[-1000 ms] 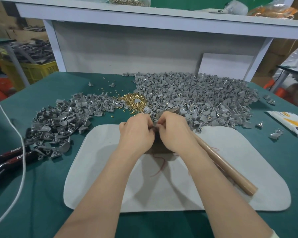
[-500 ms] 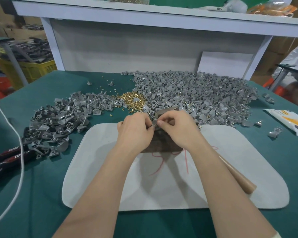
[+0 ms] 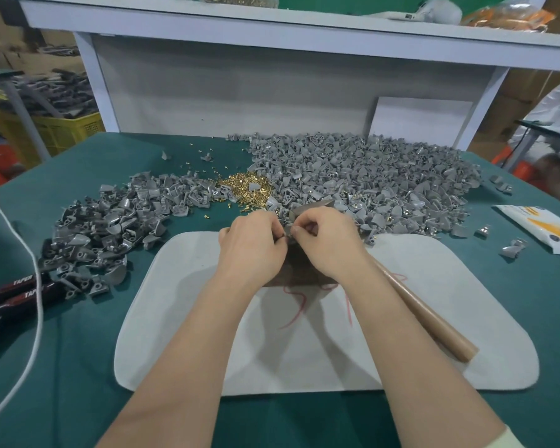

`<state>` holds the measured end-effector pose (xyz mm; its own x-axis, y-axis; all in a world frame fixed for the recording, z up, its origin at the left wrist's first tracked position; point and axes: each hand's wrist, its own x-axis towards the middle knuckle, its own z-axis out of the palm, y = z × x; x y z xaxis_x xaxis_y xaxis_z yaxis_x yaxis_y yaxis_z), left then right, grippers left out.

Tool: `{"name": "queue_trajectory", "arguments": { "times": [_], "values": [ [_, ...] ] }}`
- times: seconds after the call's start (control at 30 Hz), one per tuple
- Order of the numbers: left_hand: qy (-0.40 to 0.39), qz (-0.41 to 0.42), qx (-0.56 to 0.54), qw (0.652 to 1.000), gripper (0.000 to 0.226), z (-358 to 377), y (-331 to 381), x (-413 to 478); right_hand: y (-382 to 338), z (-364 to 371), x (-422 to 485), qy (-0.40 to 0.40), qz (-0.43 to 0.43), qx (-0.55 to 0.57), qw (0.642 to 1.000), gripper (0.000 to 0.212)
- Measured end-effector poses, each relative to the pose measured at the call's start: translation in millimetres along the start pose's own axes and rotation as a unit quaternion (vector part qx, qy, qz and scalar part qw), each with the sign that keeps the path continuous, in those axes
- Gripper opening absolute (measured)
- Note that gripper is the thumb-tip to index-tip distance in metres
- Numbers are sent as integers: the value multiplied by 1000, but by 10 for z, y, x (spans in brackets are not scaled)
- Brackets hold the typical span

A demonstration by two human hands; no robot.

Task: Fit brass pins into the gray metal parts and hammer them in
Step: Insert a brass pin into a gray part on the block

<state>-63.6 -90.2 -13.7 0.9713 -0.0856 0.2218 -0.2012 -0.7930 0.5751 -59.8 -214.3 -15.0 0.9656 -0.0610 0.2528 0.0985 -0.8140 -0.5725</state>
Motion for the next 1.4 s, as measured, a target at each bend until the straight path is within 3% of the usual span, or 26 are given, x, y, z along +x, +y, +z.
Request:
{"name": "queue_trajectory", "arguments": {
  "times": [0.33, 0.47, 0.53, 0.6, 0.63, 0.73, 0.83, 0.97, 1.07, 1.13, 1.23, 1.4],
  "values": [
    [-1, -11, 5, 1000, 12, -3, 6, -11, -9, -2, -32, 16, 6, 15, 1000, 10],
    [3, -7, 4, 1000, 16, -13, 11, -22, 52, -101, -45, -10, 23, 147, 989, 18],
    [-1, -5, -1, 1000, 17, -20, 8, -23, 131, -198, -36, 38, 62, 181, 981, 23],
    [-5, -4, -3, 1000, 16, -27, 15, -24, 286, -325, -31, 99, 90, 61, 989, 20],
    [-7, -3, -4, 1000, 15, -30, 19, -25, 360, -392, -53, 87, 111, -25, 990, 20],
    [-9, -4, -9, 1000, 17, -32, 14, -27, 449, -456, -111, -70, 197, -140, 968, 40],
    [-7, 0, -14, 1000, 19, -25, 2, -27, 444, -423, -61, -108, 172, -121, 972, 39],
    [6, -12, -3, 1000, 18, -19, -17, -12, 458, -446, -107, -52, 182, 51, 981, 29],
    [35, -34, 13, 999, 13, -15, -49, 11, 445, -555, -153, 22, 126, 60, 990, 18],
    [42, -45, 13, 998, 12, -16, -51, 11, 387, -627, -164, 31, 76, 106, 991, 9],
    [35, -48, 4, 998, 8, -16, -45, 8, 267, -653, -226, 18, 2, 73, 997, 34],
    [32, -57, -26, 998, 10, -25, -48, 20, 151, -779, -328, 46, -41, 1, 998, 36]
  ]
}}
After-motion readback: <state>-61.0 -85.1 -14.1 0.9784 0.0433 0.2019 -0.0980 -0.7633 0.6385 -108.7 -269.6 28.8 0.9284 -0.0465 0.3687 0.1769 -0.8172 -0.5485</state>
